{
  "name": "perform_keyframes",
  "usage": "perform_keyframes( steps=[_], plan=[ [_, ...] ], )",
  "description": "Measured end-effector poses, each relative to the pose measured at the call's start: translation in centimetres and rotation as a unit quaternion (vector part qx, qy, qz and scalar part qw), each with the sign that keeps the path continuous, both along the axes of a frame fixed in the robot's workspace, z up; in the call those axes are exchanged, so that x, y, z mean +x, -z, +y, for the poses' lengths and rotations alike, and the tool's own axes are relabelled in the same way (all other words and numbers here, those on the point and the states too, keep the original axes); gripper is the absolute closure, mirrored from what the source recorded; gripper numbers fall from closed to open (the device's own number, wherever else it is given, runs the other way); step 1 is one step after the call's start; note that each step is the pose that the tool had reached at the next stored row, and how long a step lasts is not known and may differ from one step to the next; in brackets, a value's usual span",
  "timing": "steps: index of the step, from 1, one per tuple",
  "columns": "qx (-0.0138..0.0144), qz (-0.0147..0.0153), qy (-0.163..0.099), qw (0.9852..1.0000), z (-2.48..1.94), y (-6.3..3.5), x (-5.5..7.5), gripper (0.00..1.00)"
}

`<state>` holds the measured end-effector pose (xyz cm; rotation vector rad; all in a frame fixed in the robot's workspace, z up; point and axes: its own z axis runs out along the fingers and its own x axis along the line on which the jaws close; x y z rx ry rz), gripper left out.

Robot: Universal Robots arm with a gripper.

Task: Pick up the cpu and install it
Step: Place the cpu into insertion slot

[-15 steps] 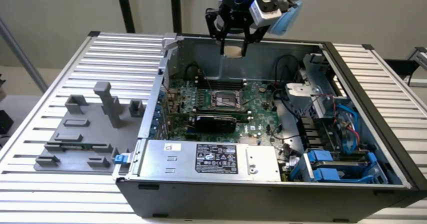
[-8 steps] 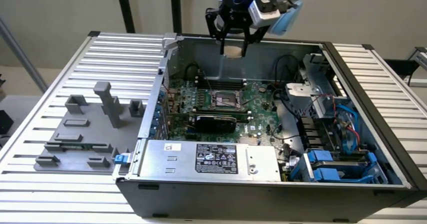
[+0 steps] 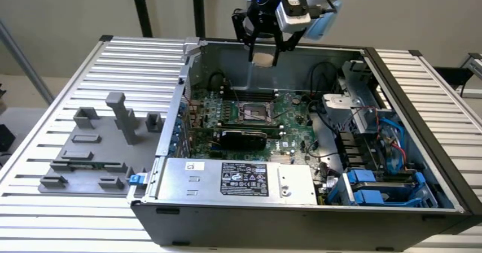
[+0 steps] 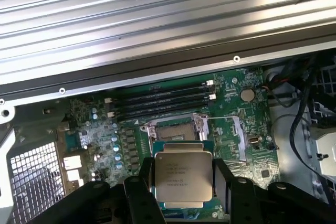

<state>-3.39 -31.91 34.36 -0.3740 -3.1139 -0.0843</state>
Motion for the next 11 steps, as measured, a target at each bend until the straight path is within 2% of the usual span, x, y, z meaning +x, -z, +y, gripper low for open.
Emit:
perform_keyframes(
  steps=[5,8,11],
  plan=[
    [0.0,0.0,0.044,0.999,0.0,0.22,0.0,0.45],
    [0.0,0.0,0.071,0.9975,0.0,0.35,0.0,0.45],
    [0.0,0.0,0.098,0.9952,0.0,0.52,0.0,0.45]
  ],
)
